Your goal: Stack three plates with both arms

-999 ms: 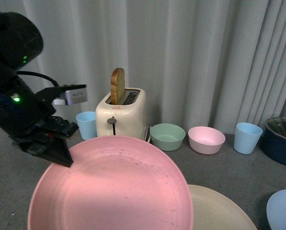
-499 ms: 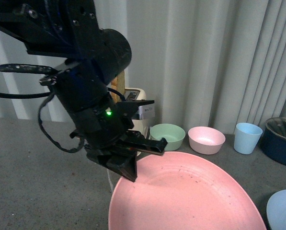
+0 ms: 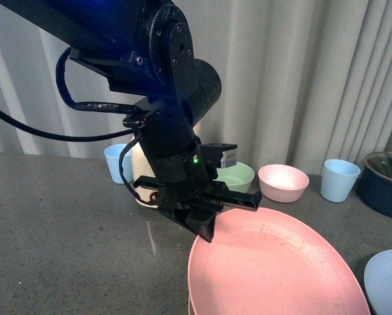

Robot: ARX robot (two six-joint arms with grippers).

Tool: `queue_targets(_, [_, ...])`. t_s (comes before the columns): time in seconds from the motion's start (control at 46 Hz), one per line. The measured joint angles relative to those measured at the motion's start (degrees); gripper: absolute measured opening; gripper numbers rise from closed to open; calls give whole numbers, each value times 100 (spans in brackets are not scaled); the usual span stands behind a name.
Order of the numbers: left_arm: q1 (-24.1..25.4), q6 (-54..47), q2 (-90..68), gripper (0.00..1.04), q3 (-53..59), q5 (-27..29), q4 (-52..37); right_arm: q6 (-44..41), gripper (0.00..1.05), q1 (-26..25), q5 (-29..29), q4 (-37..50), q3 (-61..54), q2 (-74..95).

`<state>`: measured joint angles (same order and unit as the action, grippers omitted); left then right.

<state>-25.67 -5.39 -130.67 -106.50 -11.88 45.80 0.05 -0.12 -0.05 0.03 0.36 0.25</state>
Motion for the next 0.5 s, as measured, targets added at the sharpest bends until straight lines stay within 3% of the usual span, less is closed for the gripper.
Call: queue_targets(0.499, [0,-17,-566,4,-463,120,11,0,97,0,0,0,0,0])
